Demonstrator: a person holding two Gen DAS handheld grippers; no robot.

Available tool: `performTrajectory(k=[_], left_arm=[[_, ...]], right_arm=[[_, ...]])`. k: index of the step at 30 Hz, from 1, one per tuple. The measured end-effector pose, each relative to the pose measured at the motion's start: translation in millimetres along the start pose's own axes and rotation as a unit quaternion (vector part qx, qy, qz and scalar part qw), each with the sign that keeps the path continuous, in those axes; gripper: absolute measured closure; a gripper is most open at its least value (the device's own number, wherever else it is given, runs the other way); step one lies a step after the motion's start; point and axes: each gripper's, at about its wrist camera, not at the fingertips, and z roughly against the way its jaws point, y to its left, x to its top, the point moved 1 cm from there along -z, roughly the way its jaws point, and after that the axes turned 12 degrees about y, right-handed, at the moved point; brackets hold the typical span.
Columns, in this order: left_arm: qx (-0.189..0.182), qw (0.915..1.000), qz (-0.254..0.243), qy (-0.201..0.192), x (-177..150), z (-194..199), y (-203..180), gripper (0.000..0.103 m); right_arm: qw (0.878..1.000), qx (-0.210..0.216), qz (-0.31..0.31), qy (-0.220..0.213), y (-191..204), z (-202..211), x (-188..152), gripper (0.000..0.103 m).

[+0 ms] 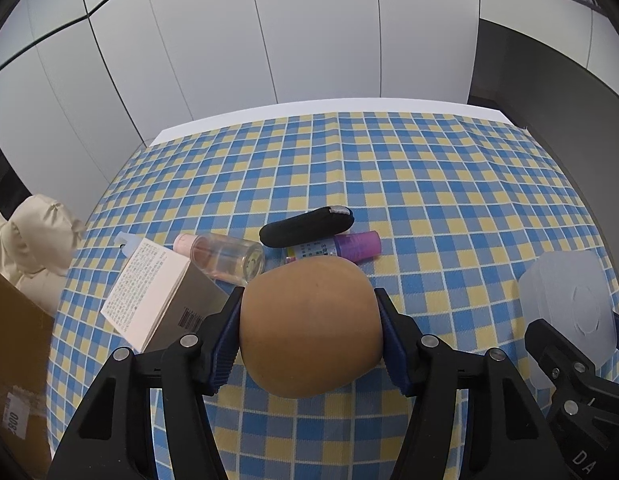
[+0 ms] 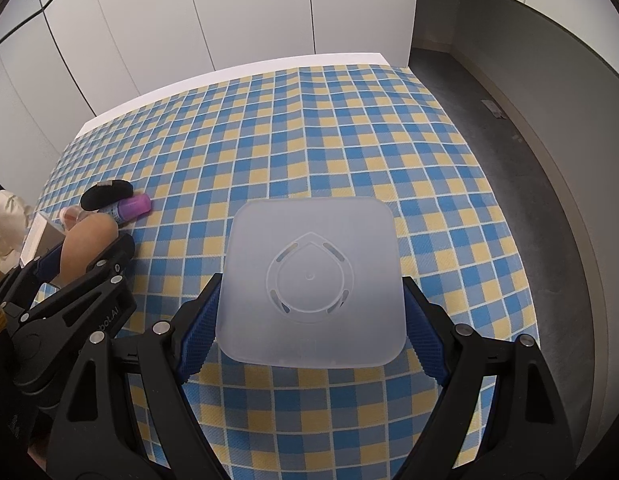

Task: Organize objects
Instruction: 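Grasp the tan puff with the left tool while the right tool grasps the clear container, then lift the tan puff with the left tool while the right tool lifts the clear container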

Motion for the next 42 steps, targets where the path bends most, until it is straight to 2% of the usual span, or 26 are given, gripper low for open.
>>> performTrajectory(k=[6, 15, 24, 30, 36, 38, 42], left_arm=[[0.0, 0.9997, 0.01, -0.021, 1.2, 10.5, 2.7, 0.041], [-0.012, 0.9995, 0.028, -0.009, 4.7, 5.9, 10.3, 0.041], [-0.013, 0.9983, 0.04, -0.04, 12.5, 27.8, 22.4, 0.041], [-0.004, 0.997, 0.039, -0.066, 20.6, 56.5, 31.6, 0.041], [-0.012, 0.996, 0.051, -0.072, 31.3, 87.8, 51.8, 0.041], [-0.006, 0.9955, 0.051, -0.079, 34.9, 102.5, 59.5, 0.041], [0.006, 0.9949, 0.052, -0.087, 40.3, 128.3, 74.2, 0.041]], right_arm=[[1.0, 0.001, 0.001, 0.001, 2.9, -2.4, 0.2, 0.018], [1.0, -0.001, 0.003, 0.007, 10.0, -10.6, 0.9, 0.018], [1.0, -0.007, 0.012, 0.005, 15.0, -9.3, -0.2, 0.018], [1.0, 0.001, 0.012, -0.011, 21.5, 11.6, 6.1, 0.018], [1.0, 0.016, 0.001, -0.018, 25.2, 34.4, 12.3, 0.018], [0.999, 0.025, -0.003, -0.025, 27.4, 48.1, 16.1, 0.018], [0.999, 0.014, 0.002, -0.05, 33.6, 83.6, 25.2, 0.018]])
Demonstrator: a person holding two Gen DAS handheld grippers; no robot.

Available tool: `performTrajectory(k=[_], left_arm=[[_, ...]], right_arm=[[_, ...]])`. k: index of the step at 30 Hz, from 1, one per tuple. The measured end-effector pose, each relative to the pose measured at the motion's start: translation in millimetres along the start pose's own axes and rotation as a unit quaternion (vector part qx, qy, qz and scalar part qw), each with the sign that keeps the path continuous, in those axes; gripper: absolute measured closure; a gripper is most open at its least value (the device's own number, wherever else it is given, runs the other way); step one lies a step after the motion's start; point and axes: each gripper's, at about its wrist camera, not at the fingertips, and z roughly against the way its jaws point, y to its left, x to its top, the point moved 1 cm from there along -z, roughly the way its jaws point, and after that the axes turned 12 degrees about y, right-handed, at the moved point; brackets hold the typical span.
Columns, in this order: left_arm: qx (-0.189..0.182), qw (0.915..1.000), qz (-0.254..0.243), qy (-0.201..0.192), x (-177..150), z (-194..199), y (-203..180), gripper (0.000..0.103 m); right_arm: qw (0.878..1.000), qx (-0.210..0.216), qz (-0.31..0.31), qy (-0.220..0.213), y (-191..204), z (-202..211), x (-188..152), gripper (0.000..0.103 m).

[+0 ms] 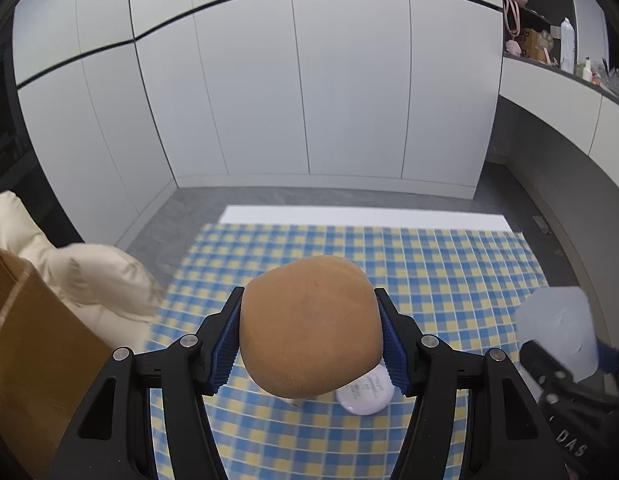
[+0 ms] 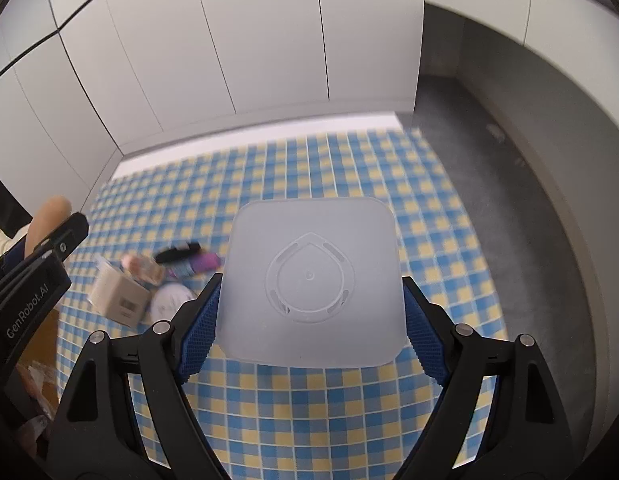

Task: Organize objects
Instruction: 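Lift the tan puff with the left tool while the right tool lifts the clear container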

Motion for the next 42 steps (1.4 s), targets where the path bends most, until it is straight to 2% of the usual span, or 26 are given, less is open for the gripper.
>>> performTrajectory(k=[7, 13, 23, 33, 42], left_arm=[[0.015, 0.9998, -0.011, 0.002, 25.9, 47.5, 17.9, 0.041], [0.018, 0.9996, -0.003, -0.023, 49.8, 95.7, 32.1, 0.041], [0.011, 0.9981, 0.006, -0.06, 77.9, 171.8, 56.3, 0.041], [0.001, 0.9963, 0.0, -0.085, 78.9, 234.1, 63.7, 0.041], [-0.01, 0.9959, -0.003, -0.09, 62.2, 264.4, 66.3, 0.041]], right_arm=[[0.999, -0.017, 0.02, -0.031, 19.1, 59.8, 10.9, 0.018], [0.995, -0.039, 0.043, -0.076, 43.9, 122.8, 27.4, 0.018], [0.988, -0.046, 0.067, -0.128, 78.5, 206.1, 42.9, 0.018], [0.982, -0.051, 0.073, -0.164, 94.1, 284.0, 41.4, 0.018], [0.979, -0.058, 0.081, -0.175, 98.5, 322.7, 25.9, 0.018]])
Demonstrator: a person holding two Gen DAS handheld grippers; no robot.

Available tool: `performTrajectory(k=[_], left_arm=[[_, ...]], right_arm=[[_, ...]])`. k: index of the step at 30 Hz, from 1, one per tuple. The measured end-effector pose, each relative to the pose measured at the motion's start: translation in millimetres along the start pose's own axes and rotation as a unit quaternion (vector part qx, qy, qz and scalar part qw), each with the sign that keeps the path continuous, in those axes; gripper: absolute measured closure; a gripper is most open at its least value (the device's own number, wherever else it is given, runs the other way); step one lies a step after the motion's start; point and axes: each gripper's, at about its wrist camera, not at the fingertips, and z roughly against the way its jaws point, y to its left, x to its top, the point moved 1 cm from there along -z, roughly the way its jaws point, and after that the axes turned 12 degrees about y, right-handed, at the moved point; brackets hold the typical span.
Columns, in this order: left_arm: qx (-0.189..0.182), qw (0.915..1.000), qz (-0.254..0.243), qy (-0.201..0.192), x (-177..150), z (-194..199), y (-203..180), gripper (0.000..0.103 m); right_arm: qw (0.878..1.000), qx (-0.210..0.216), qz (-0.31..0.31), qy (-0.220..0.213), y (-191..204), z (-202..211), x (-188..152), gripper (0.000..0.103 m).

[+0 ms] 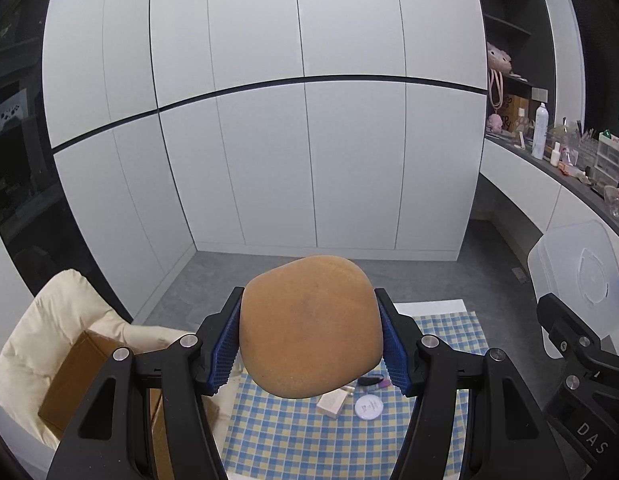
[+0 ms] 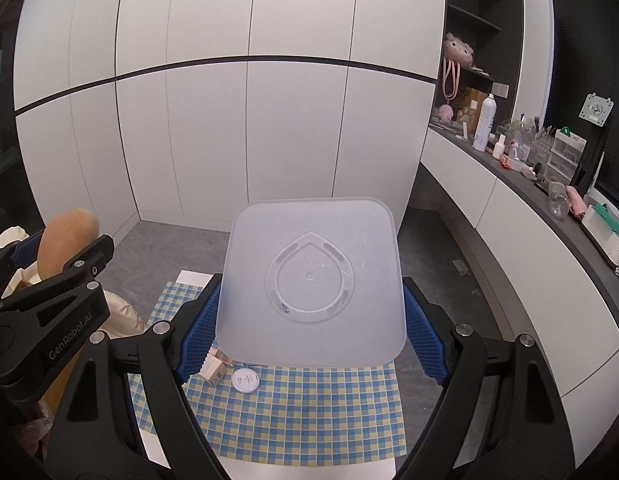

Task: Organize objects
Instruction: 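Lift the tan puff with the left tool while the right tool lifts the clear container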

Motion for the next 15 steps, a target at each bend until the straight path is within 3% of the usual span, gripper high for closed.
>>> performTrajectory(k=[15], left_arm=[[-0.005, 0.9999, -0.004, 0.01, -45.6, 24.6, 13.0, 0.041]], right_arm=[[1.0, 0.004, -0.002, 0.025, -0.4, 17.0, -38.8, 0.018]])
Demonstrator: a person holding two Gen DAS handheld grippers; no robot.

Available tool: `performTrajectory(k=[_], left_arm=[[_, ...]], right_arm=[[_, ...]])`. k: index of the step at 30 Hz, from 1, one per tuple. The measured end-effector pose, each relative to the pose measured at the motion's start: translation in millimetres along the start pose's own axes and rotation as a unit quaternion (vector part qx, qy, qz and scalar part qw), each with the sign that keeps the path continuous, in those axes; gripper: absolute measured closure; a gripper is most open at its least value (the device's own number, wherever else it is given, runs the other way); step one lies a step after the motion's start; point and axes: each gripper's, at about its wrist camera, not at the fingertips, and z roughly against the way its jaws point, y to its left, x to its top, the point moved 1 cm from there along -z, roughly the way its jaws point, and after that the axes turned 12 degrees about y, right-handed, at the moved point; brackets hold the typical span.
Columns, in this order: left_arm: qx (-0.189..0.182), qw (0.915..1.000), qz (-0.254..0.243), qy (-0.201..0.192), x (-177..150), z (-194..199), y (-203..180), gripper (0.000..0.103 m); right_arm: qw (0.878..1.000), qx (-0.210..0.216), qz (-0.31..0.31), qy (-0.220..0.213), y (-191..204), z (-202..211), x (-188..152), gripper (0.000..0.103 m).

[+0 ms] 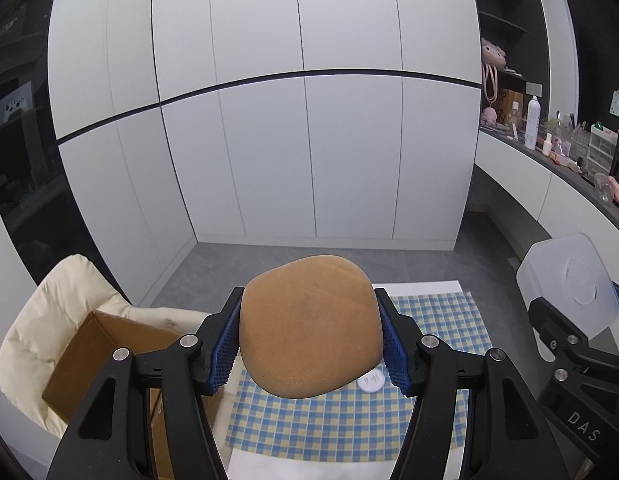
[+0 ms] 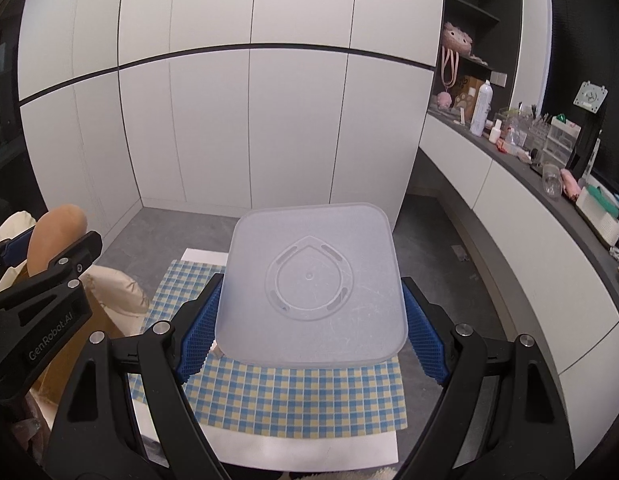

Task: Organize objects
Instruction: 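Carry the puff and clear container with both tools toward the cardboard box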

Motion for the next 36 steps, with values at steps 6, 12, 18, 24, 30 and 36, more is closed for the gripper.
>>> performTrajectory(k=[6, 12, 18, 24, 30, 36], left_arm=[[-0.017, 0.9997, 0.004, 0.014, -21.9, 9.5, 6.9, 0.041], [-0.012, 0.9998, -0.003, 0.019, -48.3, 16.1, 7.6, 0.041], [-0.022, 0.9993, -0.006, 0.028, -69.3, 22.7, 8.1, 0.041], [-0.028, 0.9991, -0.013, 0.029, -87.2, 32.5, 9.8, 0.041], [-0.025, 0.9986, -0.023, 0.041, -115.6, 35.1, 10.8, 0.041], [-0.016, 0.9976, -0.026, 0.062, -152.4, 30.5, 21.0, 0.041]], right_arm=[[1.0, -0.013, 0.006, 0.01, 0.9, 4.2, -24.2, 0.018], [1.0, -0.01, 0.005, 0.021, -2.2, 11.5, -49.7, 0.018], [0.999, -0.008, 0.0, 0.033, -4.2, 17.6, -80.0, 0.018], [0.999, -0.01, 0.006, 0.049, -4.0, 20.6, -110.5, 0.018], [0.998, -0.006, 0.013, 0.062, -1.9, 23.8, -138.2, 0.018], [0.997, -0.011, 0.018, 0.069, -4.5, 32.1, -170.1, 0.018]])
